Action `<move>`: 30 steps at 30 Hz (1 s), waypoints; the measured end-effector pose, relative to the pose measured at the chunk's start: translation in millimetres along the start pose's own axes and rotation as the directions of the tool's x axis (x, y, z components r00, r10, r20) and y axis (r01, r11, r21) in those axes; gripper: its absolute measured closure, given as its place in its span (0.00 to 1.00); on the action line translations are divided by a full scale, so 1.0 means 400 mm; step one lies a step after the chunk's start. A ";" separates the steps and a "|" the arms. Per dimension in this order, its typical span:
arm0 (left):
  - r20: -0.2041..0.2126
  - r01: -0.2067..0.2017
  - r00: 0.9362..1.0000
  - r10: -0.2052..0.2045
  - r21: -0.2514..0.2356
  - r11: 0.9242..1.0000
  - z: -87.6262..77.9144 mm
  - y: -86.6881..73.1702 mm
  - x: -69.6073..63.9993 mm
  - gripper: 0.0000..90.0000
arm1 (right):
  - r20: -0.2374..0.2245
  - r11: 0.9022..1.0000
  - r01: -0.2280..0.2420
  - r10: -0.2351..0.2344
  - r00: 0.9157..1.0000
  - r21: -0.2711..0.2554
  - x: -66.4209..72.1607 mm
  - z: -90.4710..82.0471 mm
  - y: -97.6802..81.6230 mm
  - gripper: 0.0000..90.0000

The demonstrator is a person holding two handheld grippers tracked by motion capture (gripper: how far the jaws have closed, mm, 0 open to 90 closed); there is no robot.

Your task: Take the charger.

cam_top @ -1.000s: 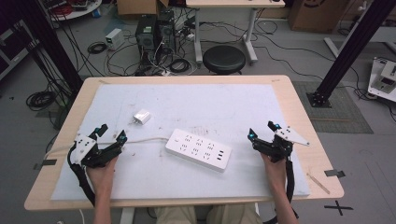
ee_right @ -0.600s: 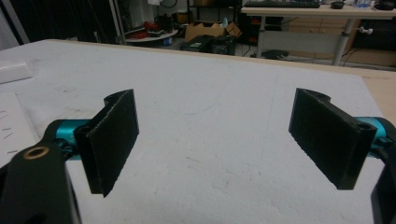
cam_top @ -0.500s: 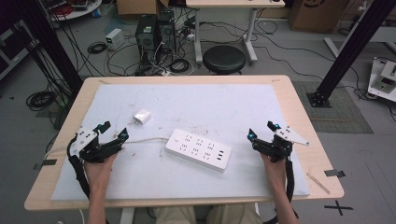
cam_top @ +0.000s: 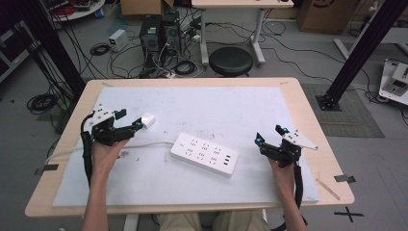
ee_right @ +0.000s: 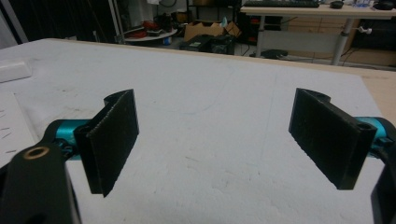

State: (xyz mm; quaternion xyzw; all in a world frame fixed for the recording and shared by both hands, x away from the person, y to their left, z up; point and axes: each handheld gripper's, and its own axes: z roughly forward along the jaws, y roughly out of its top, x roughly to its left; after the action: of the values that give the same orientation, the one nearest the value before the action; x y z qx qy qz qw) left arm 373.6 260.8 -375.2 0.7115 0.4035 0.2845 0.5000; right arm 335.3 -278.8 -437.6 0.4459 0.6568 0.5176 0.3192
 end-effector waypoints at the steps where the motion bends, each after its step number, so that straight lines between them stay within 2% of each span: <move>1: 0.000 0.001 1.000 -0.001 0.008 1.000 0.006 0.005 0.003 0.30 | 0.000 1.000 0.003 -0.003 1.000 0.000 0.000 0.000 0.000 0.18; 4: 0.011 0.002 1.000 -0.002 0.058 0.998 0.031 0.028 0.019 0.30 | 0.002 1.000 0.003 -0.003 1.000 0.001 0.001 0.000 0.000 0.18; 7: 0.019 0.005 1.000 -0.006 0.067 0.998 0.039 0.033 0.024 0.30 | 0.002 1.000 0.002 -0.002 1.000 0.001 0.001 0.000 0.000 0.18; 8: 0.030 0.006 0.999 -0.010 0.120 0.993 0.064 0.044 0.036 0.30 | 0.002 1.000 0.002 -0.002 1.000 0.001 0.001 0.000 0.000 0.18; 9: 0.035 0.005 0.999 -0.010 0.141 0.990 0.075 0.045 0.038 0.30 | 0.001 1.000 0.000 0.000 1.000 0.004 0.001 0.000 0.000 0.18; 11: 0.035 0.000 0.999 -0.005 0.160 0.987 0.097 0.042 0.043 0.30 | 0.002 1.000 0.002 -0.002 1.000 0.003 0.001 0.001 0.000 0.18; 12: 0.038 0.008 0.999 -0.016 0.184 0.983 0.111 0.035 0.047 0.30 | 0.001 1.000 0.006 -0.006 1.000 0.002 0.001 0.001 0.000 0.18; 13: 0.038 0.008 0.999 -0.016 0.184 0.983 0.111 0.035 0.047 0.30 | 0.001 1.000 0.006 -0.006 1.000 0.002 0.001 0.001 0.000 0.18; 14: 0.040 0.023 0.999 -0.033 0.233 0.972 0.133 0.019 0.053 0.30 | 0.002 1.000 0.007 -0.007 1.000 0.003 0.001 0.001 0.000 0.18; 16: 0.044 0.036 0.998 -0.050 0.277 0.960 0.155 0.004 0.059 0.30 | 0.002 1.000 0.009 -0.009 1.000 0.005 0.001 0.001 0.000 0.18; 18: 0.036 0.036 0.998 -0.049 0.292 0.956 0.172 -0.004 0.061 0.30 | 0.002 1.000 0.007 -0.007 1.000 0.007 0.002 0.001 0.000 0.18; 21: 0.022 0.027 0.999 -0.035 0.298 0.954 0.186 -0.012 0.062 0.30 | 0.002 1.000 0.007 -0.007 1.000 0.006 0.002 0.002 0.000 0.18; 22: 0.007 0.020 1.000 -0.023 0.312 0.950 0.199 -0.020 0.066 0.30 | 0.003 1.000 0.008 -0.008 1.000 0.008 0.002 0.002 0.000 0.18; 24: 0.007 0.020 1.000 -0.023 0.312 0.950 0.199 -0.020 0.066 0.30 | 0.003 1.000 0.007 -0.007 1.000 0.008 0.003 0.002 0.000 0.18; 25: -0.012 0.033 0.999 -0.031 0.340 0.940 0.215 -0.035 0.078 0.30 | 0.003 1.000 0.007 -0.007 1.000 0.008 0.003 0.002 0.000 0.18; 27: -0.020 0.025 1.000 -0.019 0.346 0.938 0.221 -0.042 0.083 0.31 | 0.001 1.000 0.009 -0.009 1.000 0.008 0.003 0.003 0.001 0.18; 30: -0.003 0.021 1.000 -0.022 0.338 0.941 0.228 -0.047 0.085 0.31 | 0.002 1.000 0.018 -0.018 1.000 0.012 0.004 0.003 0.001 0.18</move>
State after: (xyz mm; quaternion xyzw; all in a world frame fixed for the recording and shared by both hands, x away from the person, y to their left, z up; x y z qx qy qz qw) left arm 459.1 249.3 -423.8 0.7825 0.4539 0.2053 0.3736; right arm 336.0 -277.0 -437.7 0.4425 0.6635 0.5102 0.3219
